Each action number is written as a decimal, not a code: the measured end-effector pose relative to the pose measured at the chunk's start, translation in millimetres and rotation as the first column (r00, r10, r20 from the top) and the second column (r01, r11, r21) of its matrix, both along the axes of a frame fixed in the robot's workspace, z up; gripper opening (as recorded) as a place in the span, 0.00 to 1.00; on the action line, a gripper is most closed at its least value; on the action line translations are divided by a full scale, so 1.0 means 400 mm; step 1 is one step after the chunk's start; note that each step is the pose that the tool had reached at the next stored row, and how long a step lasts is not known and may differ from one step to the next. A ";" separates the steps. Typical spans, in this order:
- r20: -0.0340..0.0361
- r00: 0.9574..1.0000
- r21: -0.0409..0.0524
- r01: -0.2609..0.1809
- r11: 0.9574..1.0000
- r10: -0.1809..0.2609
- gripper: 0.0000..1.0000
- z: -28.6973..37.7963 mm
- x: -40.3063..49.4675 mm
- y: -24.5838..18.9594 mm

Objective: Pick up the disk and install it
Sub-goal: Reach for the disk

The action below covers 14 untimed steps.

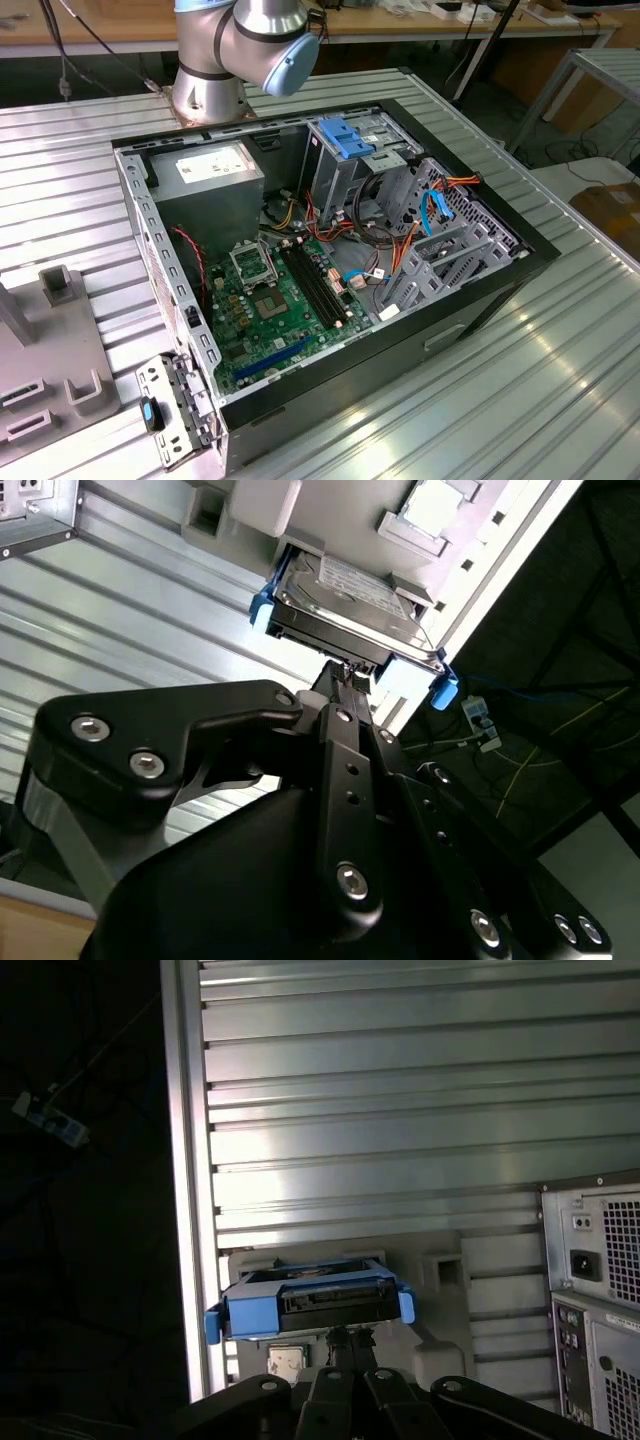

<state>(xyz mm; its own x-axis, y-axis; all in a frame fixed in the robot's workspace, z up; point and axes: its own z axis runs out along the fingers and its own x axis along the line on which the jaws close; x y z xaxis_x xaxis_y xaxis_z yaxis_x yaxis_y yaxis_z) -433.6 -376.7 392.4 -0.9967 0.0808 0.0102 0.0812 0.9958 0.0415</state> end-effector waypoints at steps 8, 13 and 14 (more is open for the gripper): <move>-0.028 1.000 0.000 0.000 1.000 0.000 0.11 -0.002 -0.025 0.001; -0.028 1.000 0.000 0.000 1.000 0.000 0.11 -0.004 -0.058 0.002; -0.028 1.000 0.000 0.000 1.000 0.000 0.11 -0.005 -0.060 0.002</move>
<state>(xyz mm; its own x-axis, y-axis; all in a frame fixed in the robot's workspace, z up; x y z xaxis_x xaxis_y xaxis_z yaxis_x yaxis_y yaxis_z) -457.7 -376.0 390.4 -0.9960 0.0808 0.0382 0.0823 0.9958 0.0393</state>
